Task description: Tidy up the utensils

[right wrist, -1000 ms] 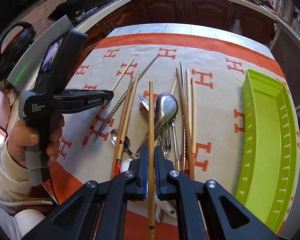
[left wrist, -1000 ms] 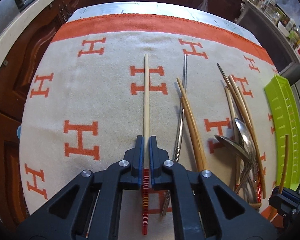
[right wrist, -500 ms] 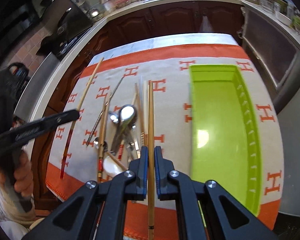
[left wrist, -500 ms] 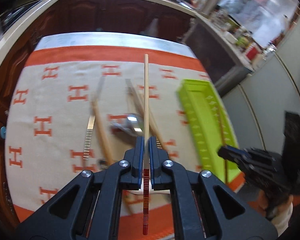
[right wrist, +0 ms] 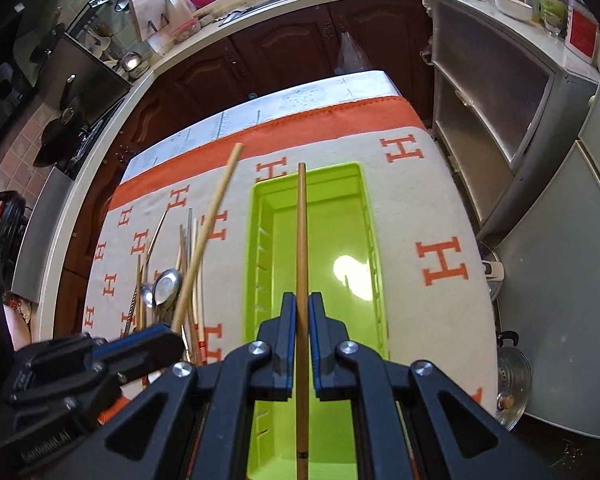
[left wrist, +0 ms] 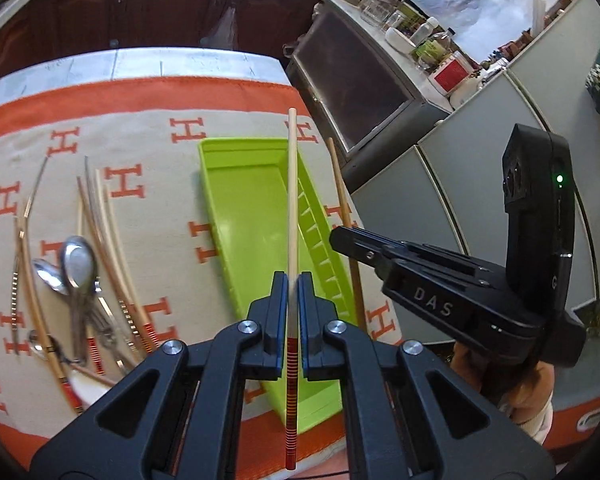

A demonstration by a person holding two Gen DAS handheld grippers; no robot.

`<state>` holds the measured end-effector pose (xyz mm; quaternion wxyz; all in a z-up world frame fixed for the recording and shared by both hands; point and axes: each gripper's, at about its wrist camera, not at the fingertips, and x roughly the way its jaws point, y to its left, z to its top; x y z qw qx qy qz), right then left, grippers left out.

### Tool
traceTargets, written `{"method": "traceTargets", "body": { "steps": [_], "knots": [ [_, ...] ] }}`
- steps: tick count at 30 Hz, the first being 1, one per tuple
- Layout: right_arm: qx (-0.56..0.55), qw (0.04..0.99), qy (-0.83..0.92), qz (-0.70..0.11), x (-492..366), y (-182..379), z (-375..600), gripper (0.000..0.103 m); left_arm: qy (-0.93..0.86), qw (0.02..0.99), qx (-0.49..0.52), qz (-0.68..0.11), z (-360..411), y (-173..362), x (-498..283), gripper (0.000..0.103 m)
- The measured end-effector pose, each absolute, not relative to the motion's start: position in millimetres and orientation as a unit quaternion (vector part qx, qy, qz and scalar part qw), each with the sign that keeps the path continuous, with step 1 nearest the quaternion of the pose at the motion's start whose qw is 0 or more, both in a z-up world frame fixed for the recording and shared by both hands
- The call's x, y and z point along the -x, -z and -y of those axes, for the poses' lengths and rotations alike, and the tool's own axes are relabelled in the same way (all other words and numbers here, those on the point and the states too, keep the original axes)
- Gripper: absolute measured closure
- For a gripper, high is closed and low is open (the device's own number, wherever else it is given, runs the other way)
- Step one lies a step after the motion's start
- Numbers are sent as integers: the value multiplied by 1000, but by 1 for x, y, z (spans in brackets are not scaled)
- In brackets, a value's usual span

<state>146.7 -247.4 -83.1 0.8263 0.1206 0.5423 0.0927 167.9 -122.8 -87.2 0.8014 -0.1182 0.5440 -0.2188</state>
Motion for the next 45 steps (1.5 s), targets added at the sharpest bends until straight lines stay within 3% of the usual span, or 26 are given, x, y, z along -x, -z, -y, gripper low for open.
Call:
{"method": "traceTargets", "body": {
  "steps": [8, 12, 22, 45],
  "knots": [
    [-113, 801, -86, -581, -175, 123, 253, 96, 181, 782, 118, -584, 137, 139, -187, 100],
    [-124, 793, -91, -589, -175, 133, 256, 90, 168, 790, 94, -582, 137, 143, -188, 99],
    [-147, 802, -90, -572, -142, 125, 255, 89, 141, 811, 51, -566, 118, 116, -167, 82],
    [-128, 842, -97, -515, -62, 79, 212, 89, 78, 864, -27, -497, 20, 72, -89, 82]
  ]
}}
